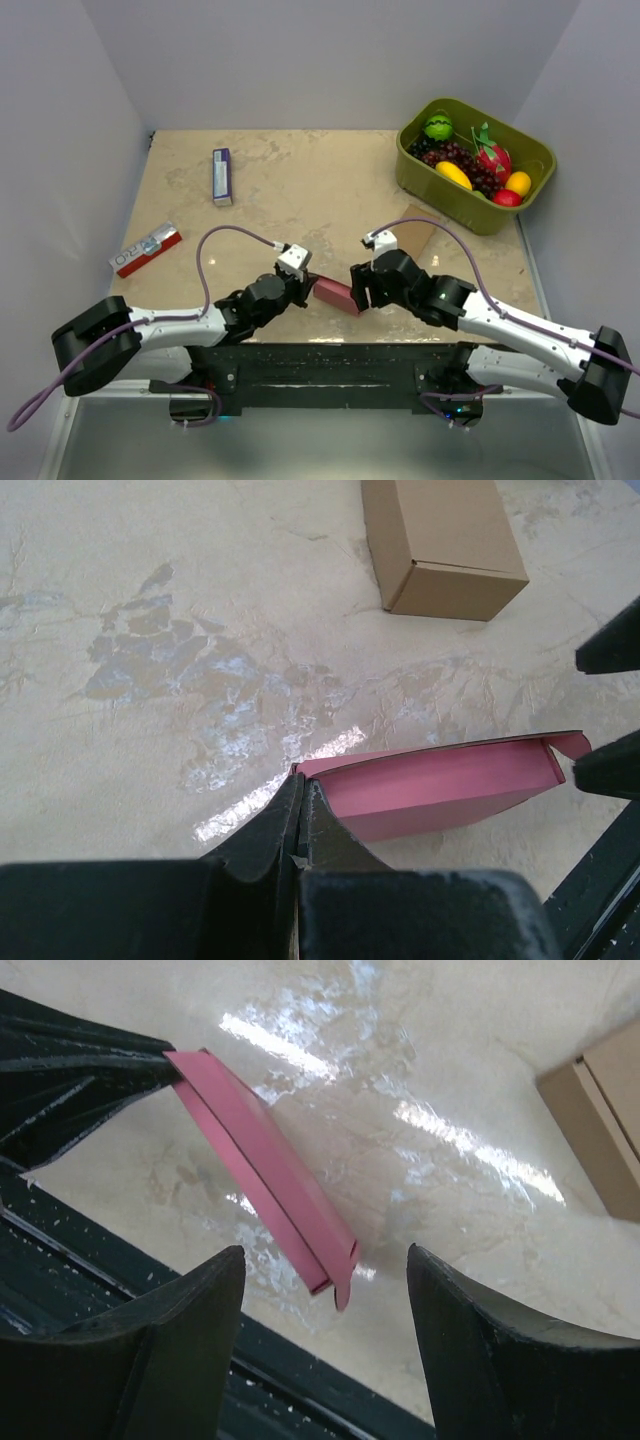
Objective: Fold the paper box
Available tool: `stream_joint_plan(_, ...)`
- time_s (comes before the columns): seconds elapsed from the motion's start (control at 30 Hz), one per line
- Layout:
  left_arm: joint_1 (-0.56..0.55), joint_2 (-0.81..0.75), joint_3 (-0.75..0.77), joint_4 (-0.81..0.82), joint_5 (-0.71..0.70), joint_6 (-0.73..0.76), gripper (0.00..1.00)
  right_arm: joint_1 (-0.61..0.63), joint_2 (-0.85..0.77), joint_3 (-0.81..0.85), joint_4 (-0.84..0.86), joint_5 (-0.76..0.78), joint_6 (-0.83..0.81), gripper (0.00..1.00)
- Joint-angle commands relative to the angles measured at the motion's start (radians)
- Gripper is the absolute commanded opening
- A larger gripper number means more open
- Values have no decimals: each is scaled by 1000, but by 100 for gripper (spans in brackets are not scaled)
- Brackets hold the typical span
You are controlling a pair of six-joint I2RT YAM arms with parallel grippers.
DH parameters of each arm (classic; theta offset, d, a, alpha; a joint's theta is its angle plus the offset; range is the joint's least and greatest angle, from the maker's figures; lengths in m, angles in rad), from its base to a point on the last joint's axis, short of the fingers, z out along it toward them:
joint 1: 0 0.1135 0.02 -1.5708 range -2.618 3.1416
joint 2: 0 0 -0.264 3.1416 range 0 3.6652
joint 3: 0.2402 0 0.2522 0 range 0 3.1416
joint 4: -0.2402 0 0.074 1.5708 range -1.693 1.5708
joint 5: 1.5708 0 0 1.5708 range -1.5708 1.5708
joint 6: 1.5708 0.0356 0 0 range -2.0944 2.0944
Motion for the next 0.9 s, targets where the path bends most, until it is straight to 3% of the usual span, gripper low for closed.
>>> stream_joint_plan(0.0, -23, 50, -2, -201, -5, -10, 0, 1, -72, 36, -155, 15, 99, 68)
stream_joint_plan(0.23, -34, 48, 4, -209, -13, -12, 0, 3, -20, 37, -172, 21, 145, 61)
stream_joint_plan(0.67, -63, 40, 0, -206, -39, -9, 0, 3, 23, 10, -87, -5, 220, 35)
stream_joint_plan(0.87, -75, 40, -2, -206, -48, -15, 0, 3, 32, 8, -109, -2, 242, 31)
